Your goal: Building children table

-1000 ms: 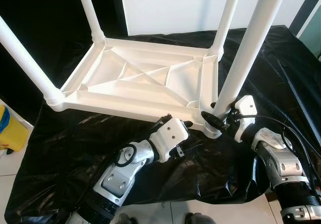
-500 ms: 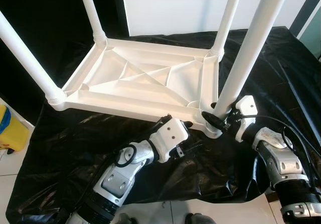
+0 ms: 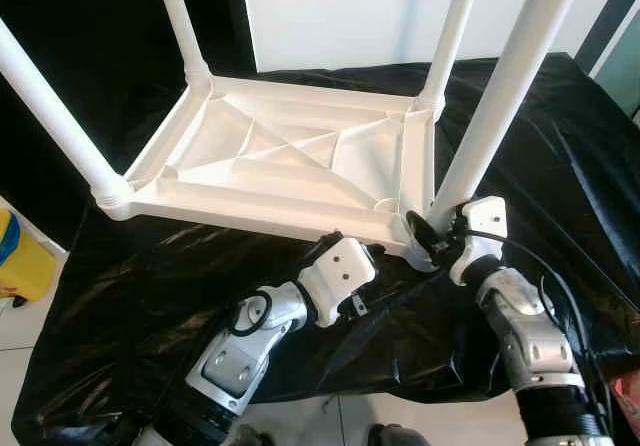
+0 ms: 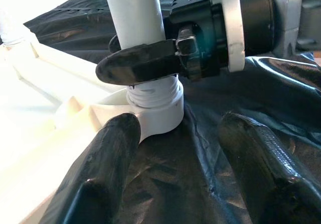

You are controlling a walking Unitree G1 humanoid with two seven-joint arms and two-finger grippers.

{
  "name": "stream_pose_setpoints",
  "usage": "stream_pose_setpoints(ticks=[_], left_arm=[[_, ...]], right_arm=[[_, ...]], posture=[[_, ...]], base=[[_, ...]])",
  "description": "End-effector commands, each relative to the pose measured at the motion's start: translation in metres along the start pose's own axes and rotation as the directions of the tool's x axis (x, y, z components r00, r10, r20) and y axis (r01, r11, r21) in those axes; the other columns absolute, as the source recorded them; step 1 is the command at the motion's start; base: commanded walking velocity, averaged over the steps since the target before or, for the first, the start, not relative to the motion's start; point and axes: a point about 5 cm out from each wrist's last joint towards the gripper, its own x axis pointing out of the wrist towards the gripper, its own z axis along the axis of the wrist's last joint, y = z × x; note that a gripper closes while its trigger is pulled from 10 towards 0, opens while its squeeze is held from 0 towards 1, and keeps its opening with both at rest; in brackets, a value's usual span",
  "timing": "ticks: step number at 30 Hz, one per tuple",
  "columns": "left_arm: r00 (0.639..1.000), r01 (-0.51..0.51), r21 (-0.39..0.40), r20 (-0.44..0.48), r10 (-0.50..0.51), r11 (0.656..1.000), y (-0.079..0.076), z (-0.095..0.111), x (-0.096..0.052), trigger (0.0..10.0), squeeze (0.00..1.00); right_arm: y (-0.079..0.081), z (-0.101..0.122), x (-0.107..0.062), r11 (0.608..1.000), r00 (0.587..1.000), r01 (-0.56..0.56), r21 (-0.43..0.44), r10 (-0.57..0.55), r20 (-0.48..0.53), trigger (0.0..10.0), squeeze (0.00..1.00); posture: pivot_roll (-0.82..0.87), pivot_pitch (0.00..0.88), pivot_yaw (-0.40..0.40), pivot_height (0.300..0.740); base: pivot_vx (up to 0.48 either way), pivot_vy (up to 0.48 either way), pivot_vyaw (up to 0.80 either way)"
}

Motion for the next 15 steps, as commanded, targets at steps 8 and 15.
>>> stream_pose_setpoints(ticks=[8, 15], left_arm=[[1.0, -0.004, -0.008, -0.009, 0.004, 1.0, -0.004, -0.003, 0.001, 10.0, 0.0], [1.0, -0.008, -0.012, -0.007, 0.008, 1.0, -0.005, -0.003, 0.002, 10.0, 0.0]], right_arm=[[0.006, -0.025, -0.011, 0.911, 0.902, 0.41, -0.047, -0.413, -0.13, 10.0, 0.0], [0.03, -0.023, -0.014, 0.877, 0.868, 0.48, -0.01, -0.477, -0.138, 10.0, 0.0]], posture=[[-0.14, 0.129, 0.03, 0.74], [-0.13, 0.118, 0.016, 0.74]], base=[[0.0, 0.0, 0.0], [0.0, 0.0, 0.0]])
